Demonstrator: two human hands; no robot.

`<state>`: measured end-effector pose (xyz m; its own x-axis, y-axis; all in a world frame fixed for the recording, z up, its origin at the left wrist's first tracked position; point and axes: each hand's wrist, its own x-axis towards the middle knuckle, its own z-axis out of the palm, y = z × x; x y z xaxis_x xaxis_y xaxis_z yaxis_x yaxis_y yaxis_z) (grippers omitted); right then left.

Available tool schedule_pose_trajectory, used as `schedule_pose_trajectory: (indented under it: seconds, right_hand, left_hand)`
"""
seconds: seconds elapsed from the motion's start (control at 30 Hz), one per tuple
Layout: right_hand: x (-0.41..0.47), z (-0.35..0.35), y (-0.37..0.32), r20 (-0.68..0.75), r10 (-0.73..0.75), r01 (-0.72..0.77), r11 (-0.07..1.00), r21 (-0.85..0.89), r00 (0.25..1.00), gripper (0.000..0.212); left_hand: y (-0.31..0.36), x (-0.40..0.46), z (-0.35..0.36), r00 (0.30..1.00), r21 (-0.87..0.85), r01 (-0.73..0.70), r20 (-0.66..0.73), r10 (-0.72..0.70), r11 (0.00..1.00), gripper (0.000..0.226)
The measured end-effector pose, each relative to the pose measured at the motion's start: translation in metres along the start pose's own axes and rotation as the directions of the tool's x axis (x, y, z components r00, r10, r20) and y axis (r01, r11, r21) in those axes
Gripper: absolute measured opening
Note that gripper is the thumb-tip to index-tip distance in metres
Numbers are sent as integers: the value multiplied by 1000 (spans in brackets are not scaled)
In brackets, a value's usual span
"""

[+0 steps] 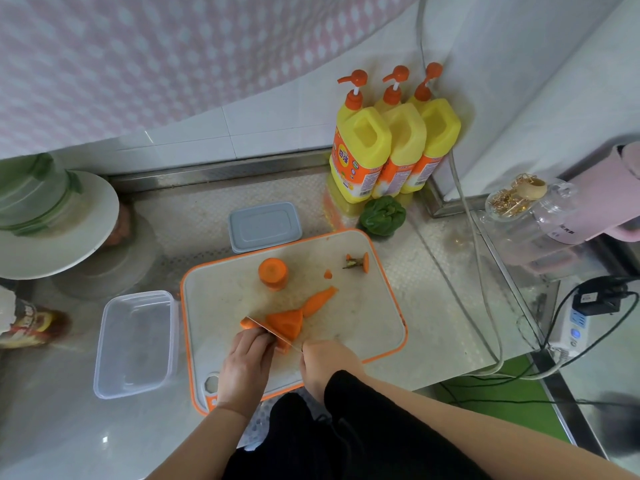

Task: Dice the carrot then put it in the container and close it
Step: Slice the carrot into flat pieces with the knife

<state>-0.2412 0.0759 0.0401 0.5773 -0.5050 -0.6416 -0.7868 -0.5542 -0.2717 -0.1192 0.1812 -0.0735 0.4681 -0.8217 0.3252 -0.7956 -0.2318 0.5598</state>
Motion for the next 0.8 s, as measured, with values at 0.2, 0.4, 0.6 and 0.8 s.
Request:
schedule_pose_trajectory:
  seconds: [0.2,0.4,0.6,0.8]
  right_hand:
    - [2,-3,-4,33,30,-30,1000,-5,999,22]
    - [7,-3,-9,47,35,-35,999,-6,998,21]
    - [11,-9,-13,36,8,-9,999,40,999,23]
    - [16,-12,-14,55,-18,16,999,32,998,26]
  left_hand:
    - [1,0,0,1000,-15,2,-5,-3,1000,50]
    - [-1,-2,3,1000,-9,12,-7,-13,1000,36]
    - [-3,-3,4,1000,-12,11,7,-11,1000,31]
    - [-3,-2,4,1000,-21,11,-14,-12,1000,51]
